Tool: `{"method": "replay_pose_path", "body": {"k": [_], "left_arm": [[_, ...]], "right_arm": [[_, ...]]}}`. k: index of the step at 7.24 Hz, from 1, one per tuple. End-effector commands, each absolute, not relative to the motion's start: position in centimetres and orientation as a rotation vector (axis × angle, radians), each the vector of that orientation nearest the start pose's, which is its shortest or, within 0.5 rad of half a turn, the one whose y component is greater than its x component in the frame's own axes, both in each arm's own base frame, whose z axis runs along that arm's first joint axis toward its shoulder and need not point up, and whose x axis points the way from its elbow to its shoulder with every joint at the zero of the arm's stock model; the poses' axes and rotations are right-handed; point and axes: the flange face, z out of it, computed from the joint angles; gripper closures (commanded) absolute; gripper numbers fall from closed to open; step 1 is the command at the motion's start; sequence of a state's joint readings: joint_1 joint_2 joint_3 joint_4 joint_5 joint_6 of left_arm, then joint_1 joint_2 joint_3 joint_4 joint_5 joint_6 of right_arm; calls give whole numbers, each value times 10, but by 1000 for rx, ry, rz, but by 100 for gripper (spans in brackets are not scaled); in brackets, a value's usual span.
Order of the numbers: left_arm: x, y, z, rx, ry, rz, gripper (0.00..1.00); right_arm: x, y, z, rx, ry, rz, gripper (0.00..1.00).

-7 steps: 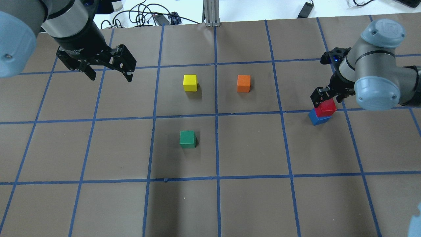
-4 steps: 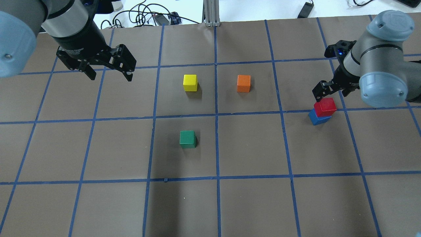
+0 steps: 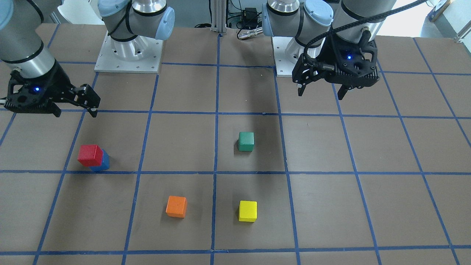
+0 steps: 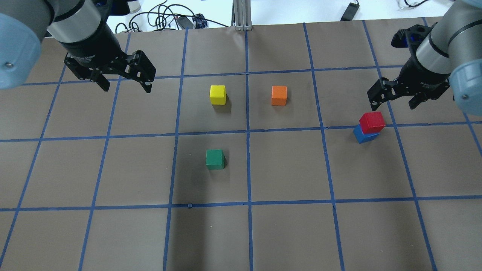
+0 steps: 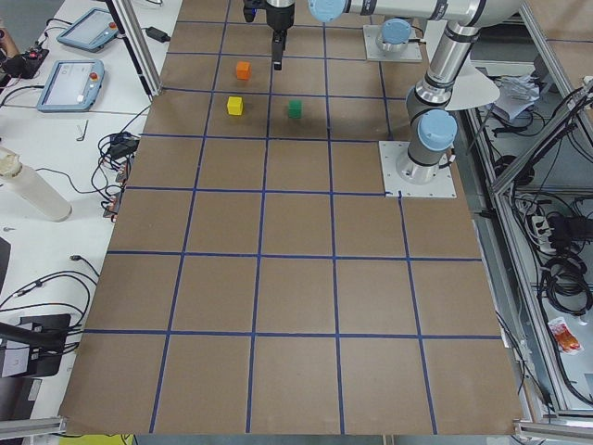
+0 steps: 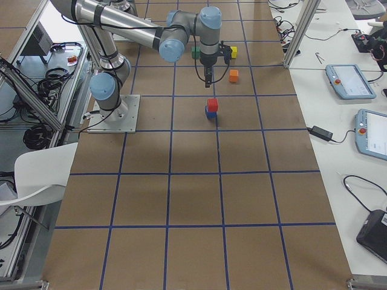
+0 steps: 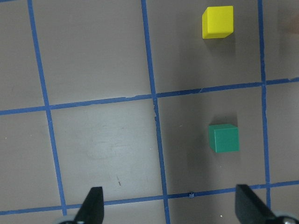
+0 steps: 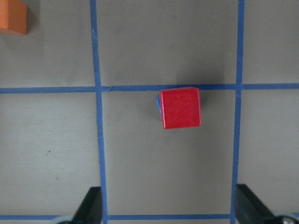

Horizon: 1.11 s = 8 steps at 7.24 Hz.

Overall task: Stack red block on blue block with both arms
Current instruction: 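Open the right gripper and raise it off the stacked cubes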

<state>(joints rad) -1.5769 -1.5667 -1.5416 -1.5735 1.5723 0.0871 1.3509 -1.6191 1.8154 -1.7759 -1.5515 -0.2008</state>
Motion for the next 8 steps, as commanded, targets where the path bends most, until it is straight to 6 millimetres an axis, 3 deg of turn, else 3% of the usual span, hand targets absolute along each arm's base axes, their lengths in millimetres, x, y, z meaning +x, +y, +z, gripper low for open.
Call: {"method": "replay_pose_path", "body": {"k": [1,3,5,8], "left_arm": [[-136,-493,504,147,3135,-48,0],[-136,-492,503,147,3135,-46,0],[-136,-492,503,147,3135,-46,0],[-136,-492,503,147,3135,-46,0]], "right_arm": [[96,-476,448,48,3131,-22,0],[126,-468,458,-5,3119,-53,0],[124,-466,453,-5,3137,23,0],[124,-448,484,-2,3143,-36,0]]}}
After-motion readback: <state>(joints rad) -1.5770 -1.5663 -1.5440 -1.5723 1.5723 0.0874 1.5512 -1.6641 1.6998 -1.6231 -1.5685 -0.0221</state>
